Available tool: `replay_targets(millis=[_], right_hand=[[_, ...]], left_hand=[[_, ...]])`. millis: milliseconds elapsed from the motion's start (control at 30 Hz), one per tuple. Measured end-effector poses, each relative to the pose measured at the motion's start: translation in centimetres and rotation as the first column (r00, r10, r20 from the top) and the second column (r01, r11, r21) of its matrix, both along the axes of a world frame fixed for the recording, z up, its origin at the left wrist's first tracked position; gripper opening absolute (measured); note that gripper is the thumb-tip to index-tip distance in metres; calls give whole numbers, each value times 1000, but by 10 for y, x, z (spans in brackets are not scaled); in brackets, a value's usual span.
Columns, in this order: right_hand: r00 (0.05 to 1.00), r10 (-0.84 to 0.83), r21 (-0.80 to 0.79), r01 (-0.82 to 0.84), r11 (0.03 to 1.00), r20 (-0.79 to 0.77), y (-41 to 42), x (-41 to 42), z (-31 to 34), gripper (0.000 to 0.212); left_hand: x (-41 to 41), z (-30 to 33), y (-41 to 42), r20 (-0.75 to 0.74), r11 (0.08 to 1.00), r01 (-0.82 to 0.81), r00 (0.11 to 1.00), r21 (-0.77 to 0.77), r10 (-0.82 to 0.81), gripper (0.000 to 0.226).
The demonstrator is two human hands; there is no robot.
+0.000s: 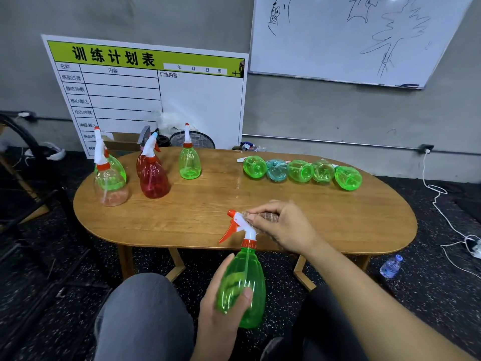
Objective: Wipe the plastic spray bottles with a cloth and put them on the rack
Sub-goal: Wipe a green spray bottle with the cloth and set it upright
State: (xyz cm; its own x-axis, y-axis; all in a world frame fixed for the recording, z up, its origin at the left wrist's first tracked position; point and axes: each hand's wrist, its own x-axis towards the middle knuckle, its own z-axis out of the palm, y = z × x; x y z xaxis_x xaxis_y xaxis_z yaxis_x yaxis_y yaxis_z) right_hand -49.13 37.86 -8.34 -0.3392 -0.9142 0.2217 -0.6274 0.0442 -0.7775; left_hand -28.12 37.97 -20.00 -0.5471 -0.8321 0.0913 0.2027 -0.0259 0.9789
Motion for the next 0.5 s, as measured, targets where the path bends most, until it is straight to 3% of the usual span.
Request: replay_targets(millis=[233,400,500], right_hand=[[984,89,233,-51,971,-155,20,-22,13,8],[955,-155,-187,109,976,-253,17,-12,17,19],[941,-124,-210,59,976,-316,5,12,14,29]], left_hand=[[-1,-1,-2,-5,999,-44,999,13,44,83],[-4,-1,0,-2,999,-46,999,26,46,85],[-3,0,1,7,1000,-18,1000,19,18,84]])
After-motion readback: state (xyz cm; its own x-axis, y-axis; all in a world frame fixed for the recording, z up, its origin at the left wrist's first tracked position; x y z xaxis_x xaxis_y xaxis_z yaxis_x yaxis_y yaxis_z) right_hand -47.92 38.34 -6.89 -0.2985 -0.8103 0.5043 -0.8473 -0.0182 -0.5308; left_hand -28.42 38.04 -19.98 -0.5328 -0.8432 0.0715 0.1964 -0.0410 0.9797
